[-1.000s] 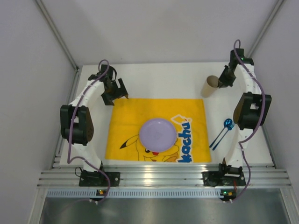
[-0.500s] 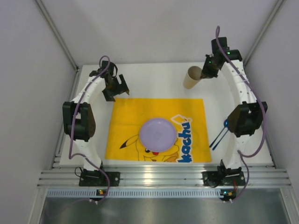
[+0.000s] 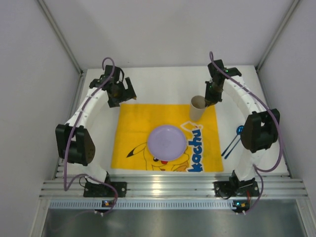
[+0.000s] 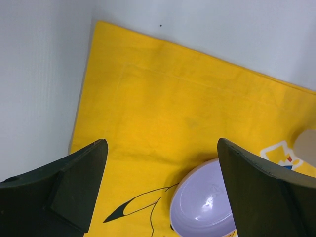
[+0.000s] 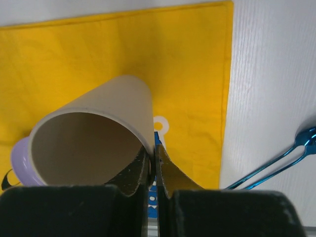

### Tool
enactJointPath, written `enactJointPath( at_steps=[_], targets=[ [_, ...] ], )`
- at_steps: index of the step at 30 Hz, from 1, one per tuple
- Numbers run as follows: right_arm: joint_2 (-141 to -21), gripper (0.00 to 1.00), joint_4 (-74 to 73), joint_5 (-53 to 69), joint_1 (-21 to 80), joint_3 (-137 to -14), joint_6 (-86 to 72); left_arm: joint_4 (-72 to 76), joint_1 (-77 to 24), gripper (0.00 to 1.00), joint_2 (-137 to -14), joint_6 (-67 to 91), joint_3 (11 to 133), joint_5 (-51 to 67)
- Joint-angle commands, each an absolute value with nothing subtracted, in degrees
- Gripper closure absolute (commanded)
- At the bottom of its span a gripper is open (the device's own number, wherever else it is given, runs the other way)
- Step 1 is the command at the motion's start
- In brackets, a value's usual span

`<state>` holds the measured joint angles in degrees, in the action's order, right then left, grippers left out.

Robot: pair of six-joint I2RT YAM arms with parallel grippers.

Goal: Set the dinner table for one person

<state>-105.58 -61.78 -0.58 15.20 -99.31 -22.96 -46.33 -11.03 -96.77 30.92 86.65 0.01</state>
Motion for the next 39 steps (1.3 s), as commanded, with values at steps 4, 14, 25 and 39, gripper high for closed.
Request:
enactJointPath(
  at_steps=[4, 14, 25, 39],
  targets=[
    [-100.1, 1.00, -56.8, -1.9, 18.3, -91.3, -22.9, -46.0, -10.8, 0.02, -88.6, 30.4, 83.7, -3.1],
    [-96.4, 0.45, -55.8, -5.2, 21.6, -89.0, -22.9, -48.5, -12.2, 0.02, -83.0, 30.1, 82.3, -4.5],
    [-85.5, 0.17, -60.0, -9.8, 16.7, -90.9, -22.6, -46.3, -29.3, 0.03, -85.9, 27.3, 88.8, -9.9],
    [-70.8, 0.05, -50.8, 5.0, -13.0, -53.4, -31.2, -40.9, -33.5, 0.05, -86.7, 26.3, 82.7, -6.3]
  ],
)
